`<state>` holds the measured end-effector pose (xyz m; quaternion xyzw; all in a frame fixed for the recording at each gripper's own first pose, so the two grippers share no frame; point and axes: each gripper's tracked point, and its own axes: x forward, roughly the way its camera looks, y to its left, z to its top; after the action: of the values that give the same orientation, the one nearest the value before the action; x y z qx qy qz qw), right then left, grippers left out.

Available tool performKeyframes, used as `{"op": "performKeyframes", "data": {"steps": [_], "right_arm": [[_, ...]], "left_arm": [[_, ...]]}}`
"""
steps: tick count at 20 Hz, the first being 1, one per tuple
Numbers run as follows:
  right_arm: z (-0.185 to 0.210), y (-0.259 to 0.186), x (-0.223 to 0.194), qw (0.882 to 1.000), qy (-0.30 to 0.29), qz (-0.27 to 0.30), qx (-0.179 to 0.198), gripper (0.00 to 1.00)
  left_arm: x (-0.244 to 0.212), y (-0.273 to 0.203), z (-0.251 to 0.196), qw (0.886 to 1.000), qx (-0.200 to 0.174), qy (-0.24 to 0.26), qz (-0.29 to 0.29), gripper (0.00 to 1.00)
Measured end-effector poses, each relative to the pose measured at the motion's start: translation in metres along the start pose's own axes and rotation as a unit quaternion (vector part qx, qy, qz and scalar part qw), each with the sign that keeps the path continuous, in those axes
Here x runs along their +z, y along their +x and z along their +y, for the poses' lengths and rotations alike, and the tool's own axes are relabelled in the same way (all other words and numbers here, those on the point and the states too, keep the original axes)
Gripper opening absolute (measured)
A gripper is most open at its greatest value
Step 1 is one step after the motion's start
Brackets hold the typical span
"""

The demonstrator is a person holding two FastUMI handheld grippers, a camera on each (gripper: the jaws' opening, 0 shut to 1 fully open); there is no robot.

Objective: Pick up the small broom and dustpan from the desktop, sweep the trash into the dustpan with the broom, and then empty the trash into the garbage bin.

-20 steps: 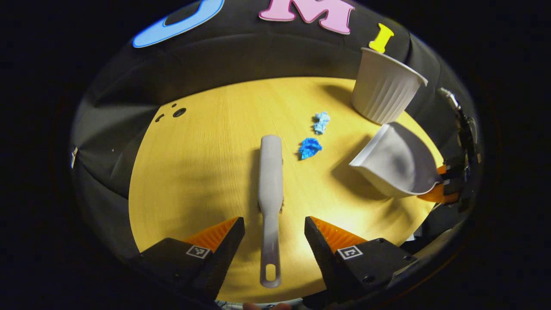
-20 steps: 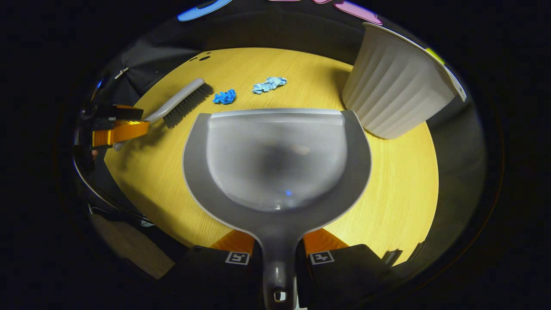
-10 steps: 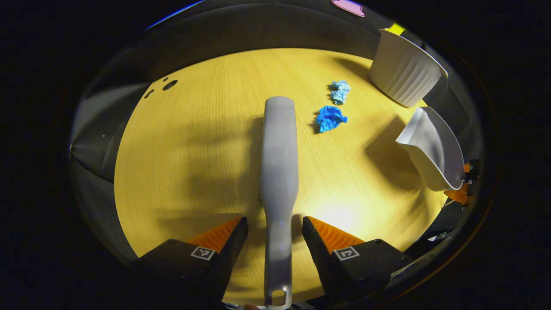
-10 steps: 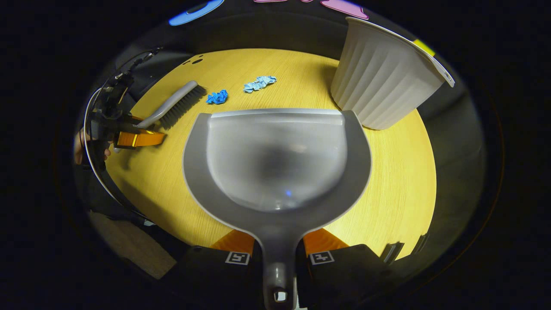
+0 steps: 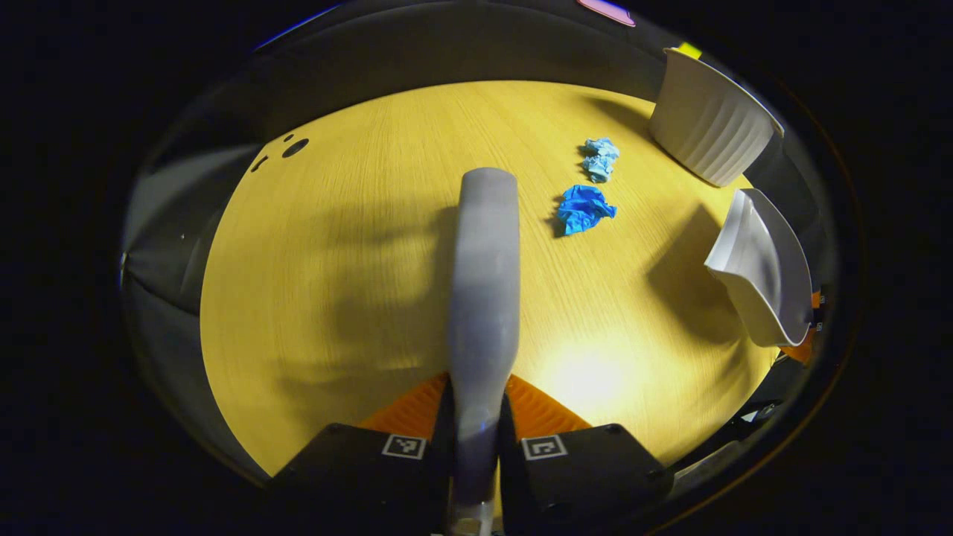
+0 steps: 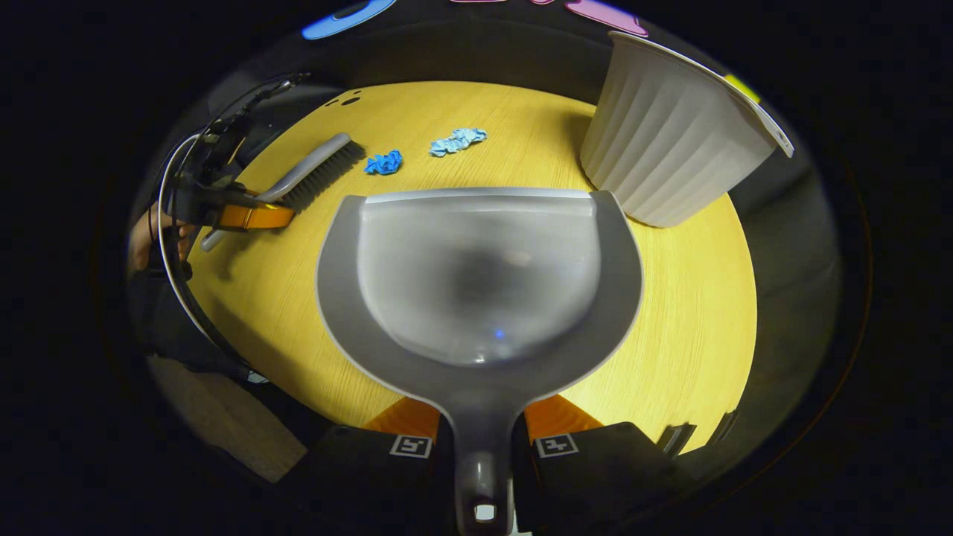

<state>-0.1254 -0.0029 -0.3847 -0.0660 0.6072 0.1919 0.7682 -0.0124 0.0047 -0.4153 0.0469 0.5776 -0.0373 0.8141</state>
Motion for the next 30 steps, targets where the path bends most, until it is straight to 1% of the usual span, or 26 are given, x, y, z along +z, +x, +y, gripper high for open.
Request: {"op": "performKeyframes", "data": {"steps": [2,3,4,5,6,7,8,9,10,14,22,25,28,29,30], "right_arm": [[0.005,-0.004,-0.004,1.000,-0.011,0.022,0.014,0.35],[0.005,-0.004,-0.003,0.999,-0.022,0.028,0.018,0.35],[0.002,-0.003,-0.002,0.999,-0.039,0.032,0.018,0.35],[-0.004,-0.001,-0.001,0.997,-0.063,0.037,0.013,0.35],[-0.008,0.001,0.000,0.995,-0.087,0.044,0.005,0.35],[-0.012,0.003,0.001,0.993,-0.104,0.050,0.001,0.35],[-0.012,0.005,0.001,0.992,-0.115,0.056,0.001,0.35],[-0.012,0.008,0.003,0.991,-0.120,0.061,0.005,0.36],[-0.011,0.011,0.004,0.990,-0.124,0.065,0.009,0.36],[-0.013,0.022,0.007,0.987,-0.140,0.079,0.023,0.35],[-0.015,0.039,0.021,0.985,-0.142,0.084,0.052,0.36],[-0.018,0.043,0.027,0.984,-0.147,0.079,0.058,0.36],[-0.022,0.044,0.028,0.983,-0.153,0.075,0.064,0.36],[-0.021,0.043,0.030,0.983,-0.155,0.073,0.065,0.35],[-0.022,0.044,0.027,0.983,-0.157,0.072,0.066,0.35]], "left_arm": [[0.011,-0.002,0.004,1.000,0.010,0.015,-0.016,0.28],[0.022,-0.003,0.006,0.999,0.015,0.023,-0.029,0.28],[0.031,-0.003,0.008,0.999,0.017,0.028,-0.039,0.27],[0.039,-0.002,0.008,0.999,0.015,0.029,-0.043,0.30],[0.049,-0.003,0.010,0.998,0.014,0.029,-0.048,0.27],[0.059,-0.002,0.010,0.998,0.012,0.033,-0.052,0.30],[0.068,0.000,0.012,0.998,0.011,0.039,-0.055,0.27],[0.078,0.002,0.012,0.997,0.011,0.049,-0.057,0.30],[0.087,0.004,0.011,0.997,0.010,0.059,-0.057,0.27],[0.115,0.020,-0.001,0.994,0.004,0.097,-0.050,0.27],[0.148,0.045,-0.030,0.990,-0.007,0.134,-0.037,0.27],[0.152,0.046,-0.048,0.986,-0.023,0.161,-0.033,0.27],[0.148,0.044,-0.073,0.982,-0.056,0.178,-0.031,0.24],[0.145,0.043,-0.083,0.981,-0.066,0.182,-0.030,0.27],[0.140,0.042,-0.090,0.979,-0.074,0.188,-0.030,0.27]]}}
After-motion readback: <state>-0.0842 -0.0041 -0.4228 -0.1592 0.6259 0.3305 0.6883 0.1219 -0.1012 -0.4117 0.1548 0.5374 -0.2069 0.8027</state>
